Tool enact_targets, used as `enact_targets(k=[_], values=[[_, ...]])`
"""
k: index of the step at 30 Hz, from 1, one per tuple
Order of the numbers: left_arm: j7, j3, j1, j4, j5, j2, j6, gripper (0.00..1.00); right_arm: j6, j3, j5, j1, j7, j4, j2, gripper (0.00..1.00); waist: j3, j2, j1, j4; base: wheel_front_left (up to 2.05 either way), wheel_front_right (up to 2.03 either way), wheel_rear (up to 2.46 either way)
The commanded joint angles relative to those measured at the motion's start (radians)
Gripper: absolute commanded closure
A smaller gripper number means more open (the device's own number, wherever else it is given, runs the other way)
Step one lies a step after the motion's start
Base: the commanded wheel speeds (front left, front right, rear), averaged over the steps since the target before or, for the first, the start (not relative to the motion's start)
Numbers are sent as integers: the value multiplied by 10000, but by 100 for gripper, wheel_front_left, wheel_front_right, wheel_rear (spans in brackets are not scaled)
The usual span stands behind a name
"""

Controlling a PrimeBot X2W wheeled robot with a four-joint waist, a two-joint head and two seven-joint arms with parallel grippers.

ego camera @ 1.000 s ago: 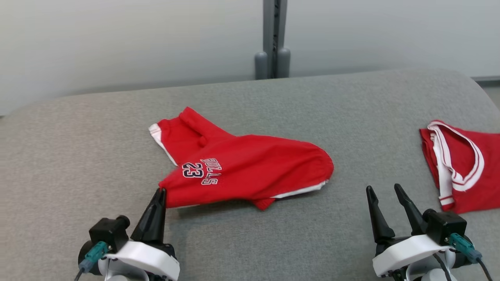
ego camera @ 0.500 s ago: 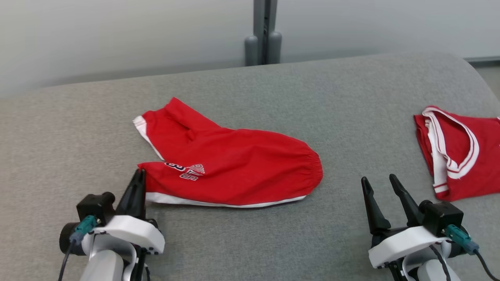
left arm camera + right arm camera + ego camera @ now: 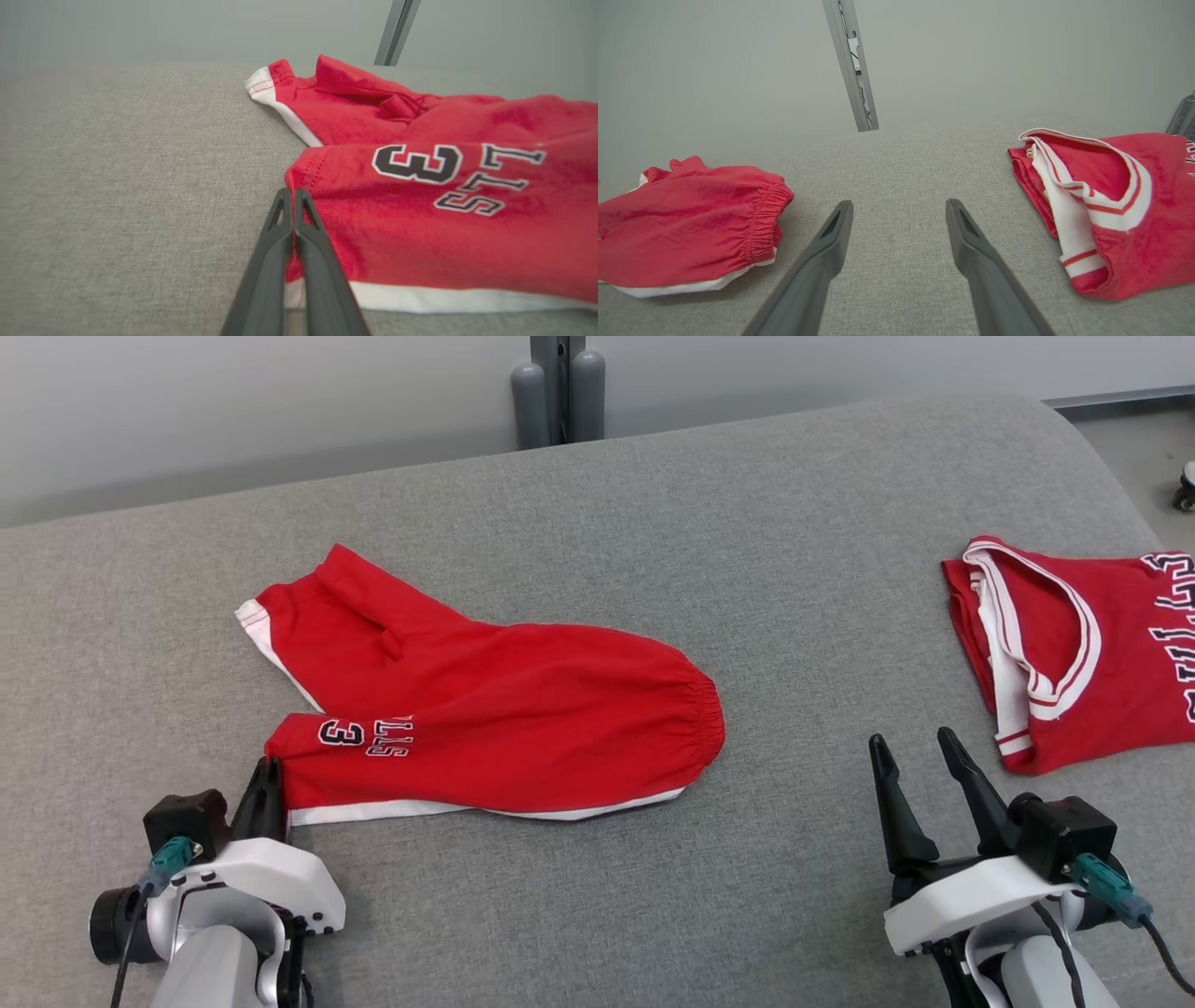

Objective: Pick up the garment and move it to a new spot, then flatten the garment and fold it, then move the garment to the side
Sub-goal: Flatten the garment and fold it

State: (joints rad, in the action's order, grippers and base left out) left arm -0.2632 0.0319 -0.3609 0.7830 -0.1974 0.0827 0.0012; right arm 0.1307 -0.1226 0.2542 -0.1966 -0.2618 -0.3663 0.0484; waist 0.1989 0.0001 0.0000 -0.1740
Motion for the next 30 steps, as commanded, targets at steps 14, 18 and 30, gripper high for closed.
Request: enact_targets(k=[14,18,30], values=[[-15,81,2276,-2752,717,-253,177,0,1,-213,-141,615,-43,-198,57,0,-1351,-1,0,945,0,0,0],[-15,-184,3074,-3420,702,-301,218,0,1,-373,-79,801,-43,-275,56,0,-1614,-1,0,1209,0,0,0],[-17,-739,4077,-4345,540,-301,392,0,1,-436,-225,1073,-43,-515,57,0,-1873,-1,0,1422,0,0,0]])
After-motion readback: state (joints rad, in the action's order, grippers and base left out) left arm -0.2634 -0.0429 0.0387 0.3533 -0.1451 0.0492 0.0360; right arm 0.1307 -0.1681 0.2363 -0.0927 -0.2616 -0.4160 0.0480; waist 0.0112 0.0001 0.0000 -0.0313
